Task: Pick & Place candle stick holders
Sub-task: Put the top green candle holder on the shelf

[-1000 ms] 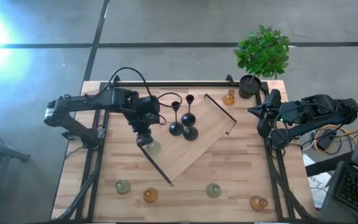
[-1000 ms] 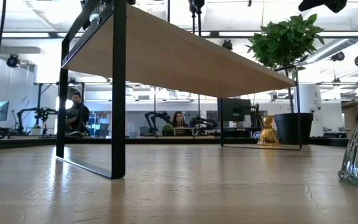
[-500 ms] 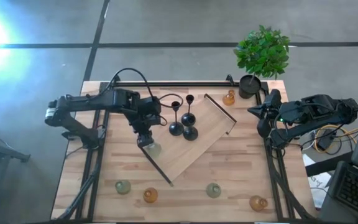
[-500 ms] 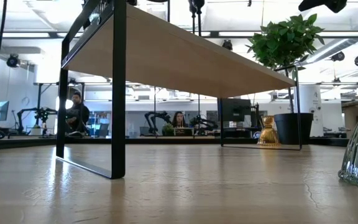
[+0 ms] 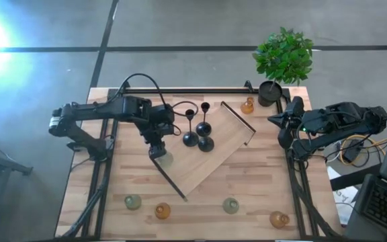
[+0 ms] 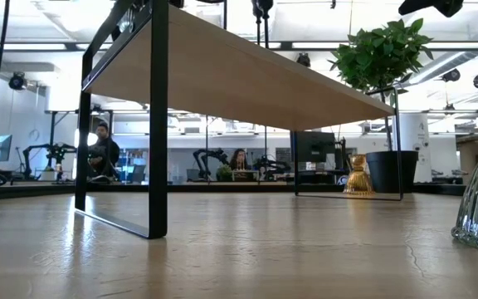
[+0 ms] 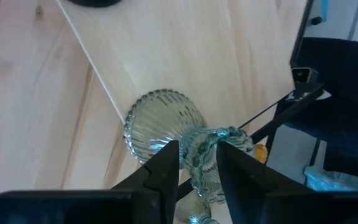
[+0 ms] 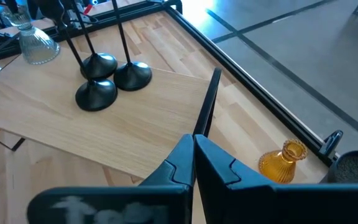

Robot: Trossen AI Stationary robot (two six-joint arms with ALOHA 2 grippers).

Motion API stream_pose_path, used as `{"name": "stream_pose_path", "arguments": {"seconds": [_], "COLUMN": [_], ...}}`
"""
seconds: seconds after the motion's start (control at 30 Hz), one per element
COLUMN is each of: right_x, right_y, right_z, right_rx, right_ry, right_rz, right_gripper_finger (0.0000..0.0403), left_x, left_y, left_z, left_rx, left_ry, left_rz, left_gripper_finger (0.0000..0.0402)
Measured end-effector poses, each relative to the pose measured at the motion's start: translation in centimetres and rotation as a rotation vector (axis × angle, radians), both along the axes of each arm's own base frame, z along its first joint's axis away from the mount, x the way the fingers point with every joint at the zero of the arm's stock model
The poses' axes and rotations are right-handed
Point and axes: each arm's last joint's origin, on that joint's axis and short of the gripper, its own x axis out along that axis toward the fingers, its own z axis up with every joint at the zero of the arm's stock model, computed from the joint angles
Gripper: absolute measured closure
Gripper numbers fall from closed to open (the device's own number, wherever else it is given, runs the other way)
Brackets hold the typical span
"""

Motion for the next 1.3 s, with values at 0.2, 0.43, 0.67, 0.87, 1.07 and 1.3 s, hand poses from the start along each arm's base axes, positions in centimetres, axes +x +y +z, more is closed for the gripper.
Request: {"name": "stream_pose_path", "arguments": {"seconds": [0.2, 0.43, 0.67, 0.87, 1.07, 1.3], "right_x": [0.0, 0.0, 0.0, 0.0, 0.0, 0.0], "right_y": [0.0, 0.0, 0.0, 0.0, 0.0, 0.0], "right_z": [0.0, 0.0, 0.0, 0.0, 0.0, 0.0], "right_rx": [0.0, 0.0, 0.0, 0.0, 0.0, 0.001], "right_ry": [0.0, 0.0, 0.0, 0.0, 0.0, 0.0], "right_rz": [0.0, 0.0, 0.001, 0.0, 0.001, 0.0], "right_gripper_finger": [0.0394, 0.0394, 0.0394, 0.0394, 0.0394, 0.0394], "left_x": [0.0, 0.0, 0.0, -0.1, -0.3, -0.9], "left_y": [0.0, 0.0, -0.1, -0.1, -0.1, 0.0], "left_z": [0.1, 0.1, 0.1, 0.2, 1.4, 3.3], "left_rx": [-0.004, -0.009, -0.02, -0.022, -0.021, -0.01], "left_ry": [-0.009, -0.012, -0.014, -0.017, -0.043, -0.064], "left_rz": [-0.002, -0.005, -0.013, -0.013, -0.008, 0.002], "left_gripper_finger": [0.0289, 0.0289, 0.0289, 0.0289, 0.0289, 0.0289]}}
